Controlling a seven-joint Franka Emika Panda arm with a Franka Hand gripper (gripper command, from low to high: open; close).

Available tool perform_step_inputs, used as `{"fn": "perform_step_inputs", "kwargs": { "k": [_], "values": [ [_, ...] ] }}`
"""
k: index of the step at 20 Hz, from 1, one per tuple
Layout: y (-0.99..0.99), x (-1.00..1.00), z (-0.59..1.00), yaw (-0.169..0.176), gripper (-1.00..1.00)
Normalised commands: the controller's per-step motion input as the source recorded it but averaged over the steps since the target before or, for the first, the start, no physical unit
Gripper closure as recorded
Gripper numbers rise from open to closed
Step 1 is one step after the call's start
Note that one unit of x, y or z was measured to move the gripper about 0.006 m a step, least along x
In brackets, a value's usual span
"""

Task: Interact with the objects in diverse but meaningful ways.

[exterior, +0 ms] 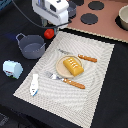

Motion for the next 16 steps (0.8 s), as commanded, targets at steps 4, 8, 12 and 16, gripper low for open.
{"fn": "perform_step_inputs", "kwargs": {
  "k": [4,8,12,16],
  "values": [
    [-0.47,-0.38,0.42,-0.125,-1.0],
    [-0.71,-0.07,0.4,-0.114,-1.0],
    [-0.77,0.03,0.45,-0.11,-1.0],
    [-0.71,0.14,0.44,-0.124,-1.0]
  ]
}}
